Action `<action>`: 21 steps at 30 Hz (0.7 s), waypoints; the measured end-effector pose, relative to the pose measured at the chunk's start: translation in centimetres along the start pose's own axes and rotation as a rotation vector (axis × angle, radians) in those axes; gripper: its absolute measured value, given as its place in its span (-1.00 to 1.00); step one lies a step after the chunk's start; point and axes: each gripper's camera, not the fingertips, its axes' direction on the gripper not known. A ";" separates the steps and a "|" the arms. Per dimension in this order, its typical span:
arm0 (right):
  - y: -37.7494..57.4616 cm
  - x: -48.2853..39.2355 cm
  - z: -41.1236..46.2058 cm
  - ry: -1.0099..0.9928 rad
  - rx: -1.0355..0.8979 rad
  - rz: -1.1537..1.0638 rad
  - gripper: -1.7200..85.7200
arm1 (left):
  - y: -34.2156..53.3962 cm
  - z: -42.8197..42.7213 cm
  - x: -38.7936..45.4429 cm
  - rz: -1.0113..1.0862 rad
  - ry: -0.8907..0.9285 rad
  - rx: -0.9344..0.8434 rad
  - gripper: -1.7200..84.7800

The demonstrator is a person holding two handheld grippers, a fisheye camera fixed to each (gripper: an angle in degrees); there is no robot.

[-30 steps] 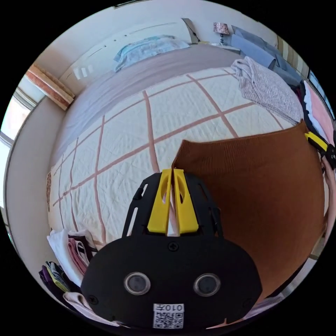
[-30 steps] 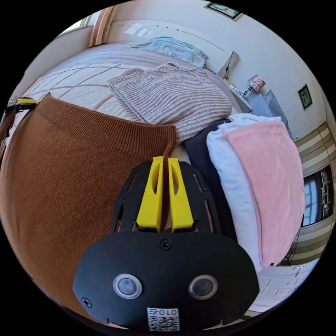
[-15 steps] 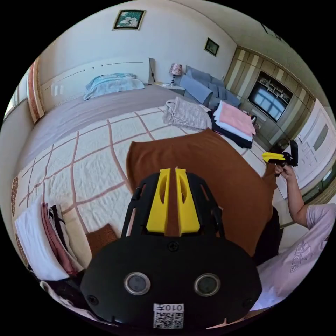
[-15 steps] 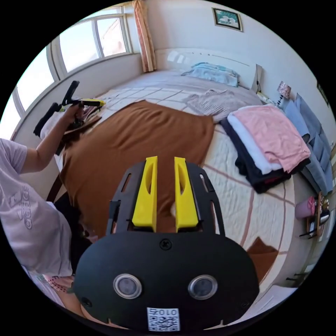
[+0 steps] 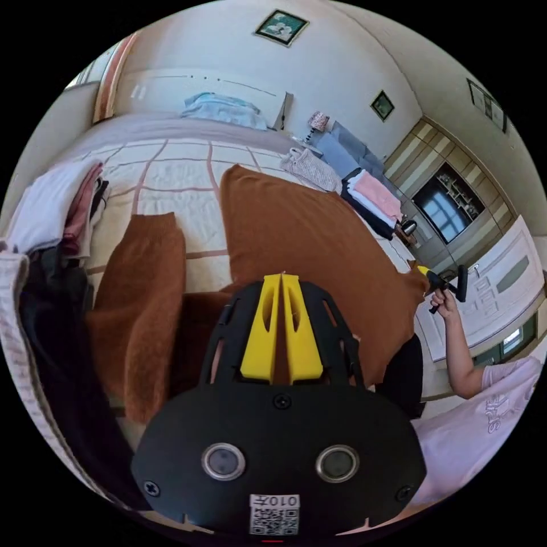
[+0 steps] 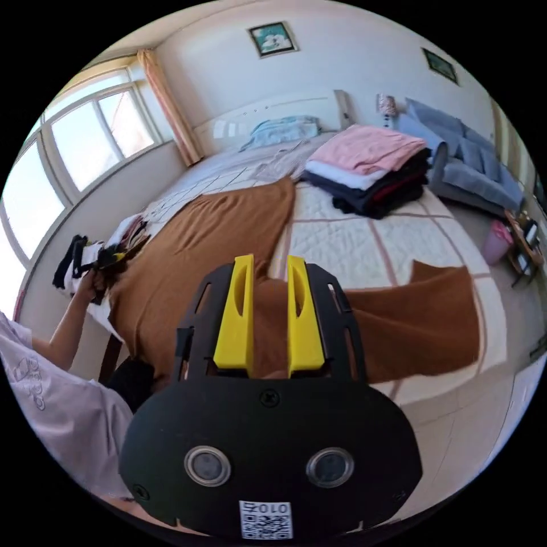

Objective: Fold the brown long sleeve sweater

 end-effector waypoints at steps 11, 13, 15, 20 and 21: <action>13.3 21.8 -9.7 -0.021 0.146 0.673 -0.70 | 9.0 -6.5 5.6 0.064 0.079 0.080 -0.96; 13.9 23.2 -8.5 -0.102 0.155 0.721 -0.72 | 8.8 -6.9 6.0 0.072 0.111 0.096 -0.96; 14.3 24.0 -7.7 -0.177 0.174 0.766 -0.77 | 8.5 -7.4 6.6 0.092 0.159 0.121 -0.96; 14.1 23.0 -9.7 -0.316 0.355 0.830 -0.87 | 9.2 -8.2 7.6 0.127 0.139 0.101 -0.96; 12.5 21.3 -10.8 -0.267 0.357 0.771 -0.88 | 9.7 -8.4 7.5 0.127 0.139 0.100 -0.96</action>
